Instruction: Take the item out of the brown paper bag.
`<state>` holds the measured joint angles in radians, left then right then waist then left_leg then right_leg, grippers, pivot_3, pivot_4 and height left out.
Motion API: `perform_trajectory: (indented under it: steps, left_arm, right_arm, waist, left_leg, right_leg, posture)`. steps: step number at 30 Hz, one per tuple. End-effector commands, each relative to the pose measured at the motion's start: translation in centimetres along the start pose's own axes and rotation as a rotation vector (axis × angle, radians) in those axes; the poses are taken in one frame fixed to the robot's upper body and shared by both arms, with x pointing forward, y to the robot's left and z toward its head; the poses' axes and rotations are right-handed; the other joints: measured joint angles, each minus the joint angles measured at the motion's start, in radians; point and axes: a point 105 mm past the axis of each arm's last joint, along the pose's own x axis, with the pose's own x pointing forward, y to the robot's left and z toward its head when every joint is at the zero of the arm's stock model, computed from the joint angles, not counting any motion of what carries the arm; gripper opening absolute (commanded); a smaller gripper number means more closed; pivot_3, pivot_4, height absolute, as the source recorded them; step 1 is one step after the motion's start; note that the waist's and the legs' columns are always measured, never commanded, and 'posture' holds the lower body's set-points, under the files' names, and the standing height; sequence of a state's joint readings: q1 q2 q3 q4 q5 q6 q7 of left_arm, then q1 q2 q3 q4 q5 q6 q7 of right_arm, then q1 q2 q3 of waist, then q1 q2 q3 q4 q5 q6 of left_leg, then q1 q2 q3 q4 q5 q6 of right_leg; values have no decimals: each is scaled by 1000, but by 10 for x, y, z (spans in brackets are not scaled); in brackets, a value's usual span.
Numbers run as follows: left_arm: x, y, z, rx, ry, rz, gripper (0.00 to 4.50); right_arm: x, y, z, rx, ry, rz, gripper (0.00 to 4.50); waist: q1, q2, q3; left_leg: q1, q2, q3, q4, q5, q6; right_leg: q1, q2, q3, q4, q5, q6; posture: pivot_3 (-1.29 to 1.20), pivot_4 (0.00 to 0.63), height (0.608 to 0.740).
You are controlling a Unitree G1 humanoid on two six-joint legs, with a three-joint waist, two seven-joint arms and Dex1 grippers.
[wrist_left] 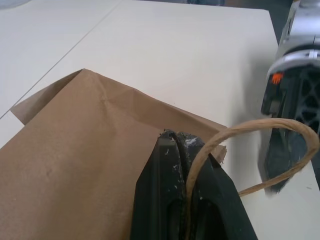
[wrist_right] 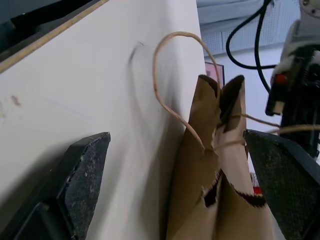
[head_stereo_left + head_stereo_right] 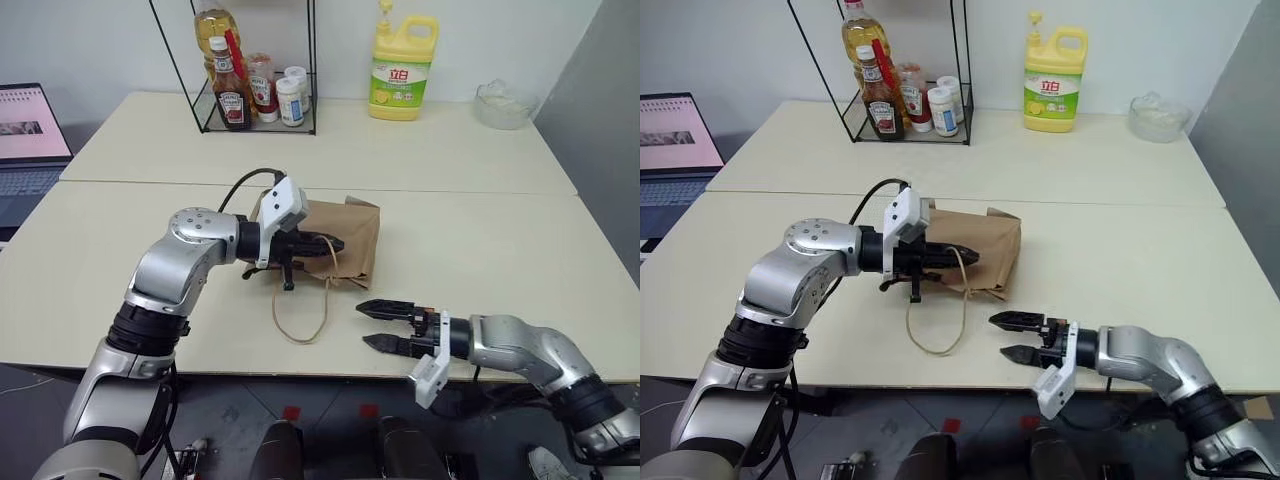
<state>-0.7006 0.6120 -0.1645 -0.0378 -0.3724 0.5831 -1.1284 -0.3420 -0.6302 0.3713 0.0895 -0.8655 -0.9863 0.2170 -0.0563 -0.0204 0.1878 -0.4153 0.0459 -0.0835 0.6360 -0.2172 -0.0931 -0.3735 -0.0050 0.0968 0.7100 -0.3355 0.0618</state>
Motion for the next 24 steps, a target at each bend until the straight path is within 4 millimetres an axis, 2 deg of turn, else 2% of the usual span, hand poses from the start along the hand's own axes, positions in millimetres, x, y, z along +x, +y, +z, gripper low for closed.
perform_trajectory:
  steps: [1, 7, 11, 18, 21, 24]
  left_arm:
    - [-4, 0, 16, 31, -45, 8, 52]
    - [-5, 1, 19, 23, -54, 15, 52]
    - [-4, 2, 21, 26, -60, 17, 52]
    - [-2, 4, 22, 26, -69, 30, 52]
    - [-2, 5, 22, 26, -69, 38, 0]
    - [-3, 6, 21, 23, -69, 45, 0]
  right_arm:
    - [21, 6, -8, -49, 32, 34, 4500]
    - [43, 8, -19, -90, 69, 50, 4500]
    - [57, 1, -22, -93, 66, 34, 4500]
    - [69, -2, -23, -79, 49, 31, 4500]
    - [72, -2, -21, -64, 40, 29, 3836]
    - [74, -2, -20, -55, 34, 29, 2833]
  waist:
    - [-4, 0, 0]
    - [-7, -2, -1]
    - [-9, -2, -1]
    - [-12, -2, -1]
    - [-13, -2, -1]
    - [-12, -2, -1]
  left_leg:
    - [0, 0, 0, 0, 0, 0]
    - [4, 0, 0, 0, 0, 0]
    - [8, 0, 0, -1, -2, 3]
    - [9, 1, 0, -1, -2, 3]
    - [9, 1, 0, -1, -2, 3]
    - [9, 1, 0, -2, -2, 3]
  right_leg:
    - [0, 0, 0, 0, 0, 0]
    - [3, 1, 1, 2, 0, -1]
    - [6, 1, 1, 3, 0, -1]
    - [6, 1, 1, 3, 0, -1]
    - [6, 1, 1, 3, 0, -1]
    - [6, 1, 1, 3, 0, -1]
  posture:
    - [0, 150, 740]
    - [0, 150, 740]
    - [0, 150, 740]
    - [0, 150, 740]
    - [0, 150, 740]
    - [0, 150, 740]
